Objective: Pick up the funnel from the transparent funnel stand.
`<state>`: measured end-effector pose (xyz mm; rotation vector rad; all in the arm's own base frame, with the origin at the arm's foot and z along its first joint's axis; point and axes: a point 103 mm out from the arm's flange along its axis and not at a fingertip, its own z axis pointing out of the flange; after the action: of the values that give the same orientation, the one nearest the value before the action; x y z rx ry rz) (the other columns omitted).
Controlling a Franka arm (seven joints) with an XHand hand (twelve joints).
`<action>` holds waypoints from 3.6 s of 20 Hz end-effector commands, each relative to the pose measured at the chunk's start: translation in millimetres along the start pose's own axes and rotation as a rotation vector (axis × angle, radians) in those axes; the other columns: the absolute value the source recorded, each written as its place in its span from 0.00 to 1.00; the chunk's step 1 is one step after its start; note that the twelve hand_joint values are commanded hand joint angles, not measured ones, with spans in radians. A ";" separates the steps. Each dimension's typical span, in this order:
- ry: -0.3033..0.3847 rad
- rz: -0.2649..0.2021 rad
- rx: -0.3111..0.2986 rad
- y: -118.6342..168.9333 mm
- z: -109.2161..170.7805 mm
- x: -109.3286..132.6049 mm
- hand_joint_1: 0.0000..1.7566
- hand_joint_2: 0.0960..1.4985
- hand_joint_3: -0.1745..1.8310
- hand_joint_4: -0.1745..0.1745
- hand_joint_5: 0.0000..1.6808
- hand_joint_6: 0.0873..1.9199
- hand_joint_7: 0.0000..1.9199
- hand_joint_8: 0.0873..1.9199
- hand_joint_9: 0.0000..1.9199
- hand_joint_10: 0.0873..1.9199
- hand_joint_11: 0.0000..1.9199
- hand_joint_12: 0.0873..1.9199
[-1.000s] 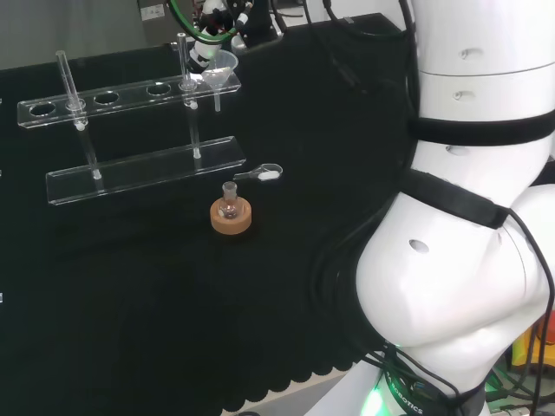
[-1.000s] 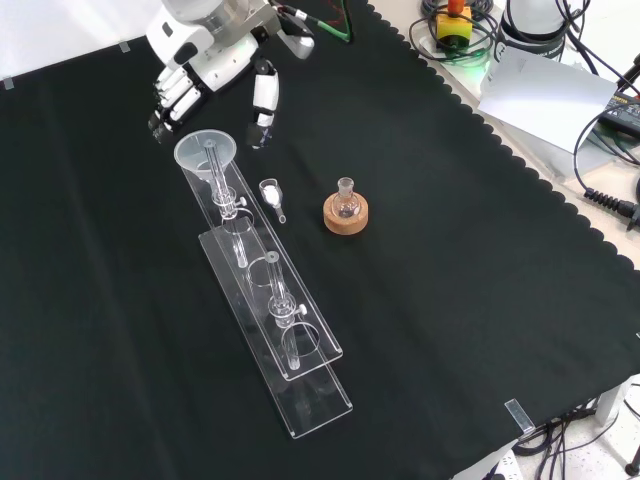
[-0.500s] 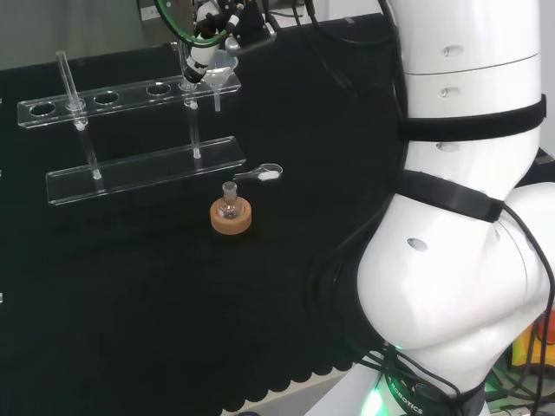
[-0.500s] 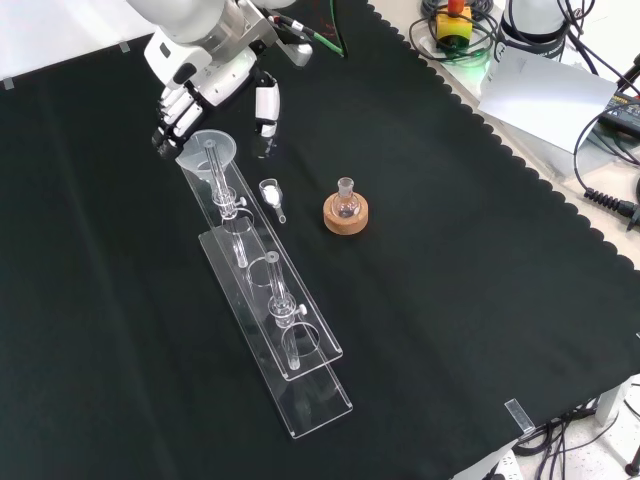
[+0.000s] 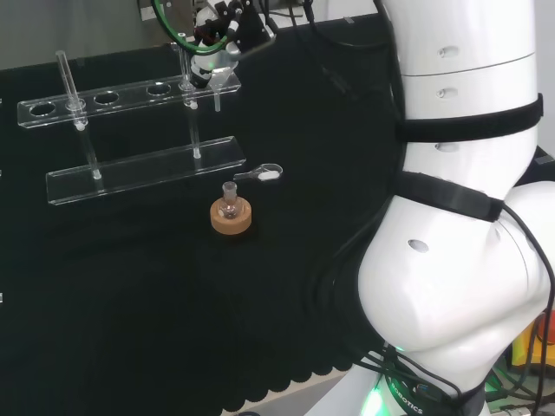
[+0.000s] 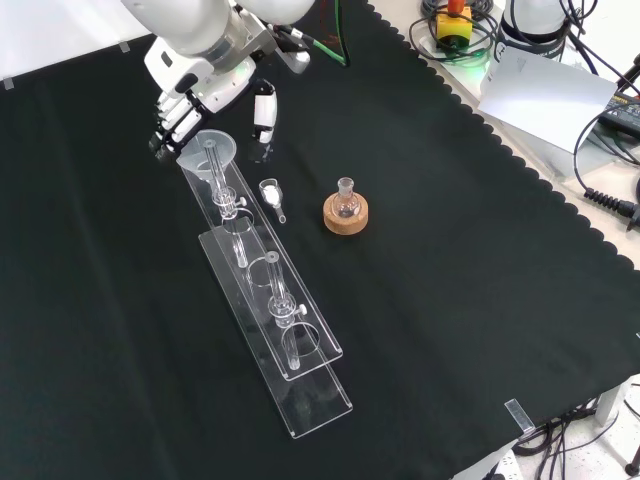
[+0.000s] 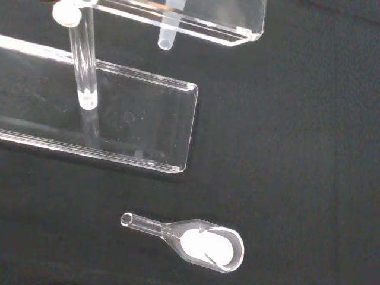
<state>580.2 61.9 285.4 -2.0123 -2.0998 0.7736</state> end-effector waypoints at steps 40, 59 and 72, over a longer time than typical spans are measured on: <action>-0.069 0.002 0.034 16.8 2.0 -3.5 0.43 0.46 0.35 0.57 0.13 0.00 0.02 0.31 0.18 0.37 0.19 0.76; -0.044 -0.036 0.048 15.7 0.6 -2.4 0.43 0.42 0.38 0.55 0.15 0.00 0.03 0.30 0.20 0.33 0.19 0.76; -0.038 -0.042 0.089 18.6 5.3 -5.4 0.40 0.39 0.38 0.57 0.10 0.00 0.00 0.21 0.10 0.39 0.15 0.77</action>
<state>595.3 55.8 275.6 -1.9270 -2.0883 0.8858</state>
